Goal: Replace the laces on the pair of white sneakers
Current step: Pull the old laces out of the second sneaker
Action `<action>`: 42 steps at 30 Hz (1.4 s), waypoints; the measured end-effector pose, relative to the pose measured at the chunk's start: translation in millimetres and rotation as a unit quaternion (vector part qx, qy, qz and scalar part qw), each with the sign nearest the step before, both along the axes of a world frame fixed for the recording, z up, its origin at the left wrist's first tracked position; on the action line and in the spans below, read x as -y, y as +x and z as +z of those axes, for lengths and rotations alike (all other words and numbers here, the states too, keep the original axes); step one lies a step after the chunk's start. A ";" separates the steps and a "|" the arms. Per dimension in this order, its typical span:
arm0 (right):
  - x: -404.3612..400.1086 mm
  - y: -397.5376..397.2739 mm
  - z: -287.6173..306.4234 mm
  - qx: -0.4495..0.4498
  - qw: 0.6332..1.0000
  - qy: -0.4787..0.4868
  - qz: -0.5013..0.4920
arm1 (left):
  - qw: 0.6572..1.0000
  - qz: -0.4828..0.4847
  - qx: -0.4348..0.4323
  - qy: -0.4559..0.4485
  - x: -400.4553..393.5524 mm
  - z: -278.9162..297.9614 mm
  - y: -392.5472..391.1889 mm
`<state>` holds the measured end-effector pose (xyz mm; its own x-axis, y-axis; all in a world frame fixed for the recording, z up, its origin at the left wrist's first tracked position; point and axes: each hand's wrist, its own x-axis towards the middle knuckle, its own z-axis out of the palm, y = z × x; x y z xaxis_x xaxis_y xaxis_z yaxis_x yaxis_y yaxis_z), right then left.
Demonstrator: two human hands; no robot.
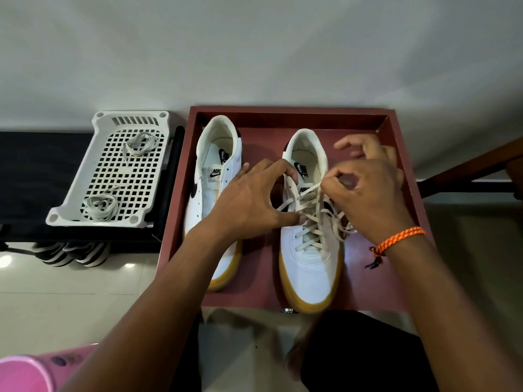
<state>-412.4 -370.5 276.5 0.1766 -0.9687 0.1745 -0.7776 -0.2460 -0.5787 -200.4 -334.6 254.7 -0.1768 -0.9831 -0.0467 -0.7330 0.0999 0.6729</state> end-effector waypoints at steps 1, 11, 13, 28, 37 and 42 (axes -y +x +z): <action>-0.3 -0.4 0.1 0.008 1.000 -0.002 0.001 | 1.000 -0.001 -0.001 0.001 -0.3 -0.1 0.4; -14.1 21.5 -17.4 -0.087 0.992 0.026 0.091 | 1.000 -0.004 -0.018 -0.003 -0.3 0.1 0.8; -10.7 19.1 -12.5 -0.064 0.995 0.017 0.071 | 1.000 -0.004 -0.010 0.001 -0.7 0.9 0.7; -15.5 21.9 -11.0 -0.099 0.992 0.027 0.078 | 0.999 -0.006 -0.034 0.004 -0.8 1.3 2.1; -1.7 10.6 -3.4 0.091 0.995 -0.012 0.025 | 1.000 0.003 -0.018 0.009 -0.9 3.1 3.9; -4.3 8.9 1.8 0.102 0.994 -0.022 -0.024 | 1.000 0.000 -0.016 0.005 -0.4 2.8 4.5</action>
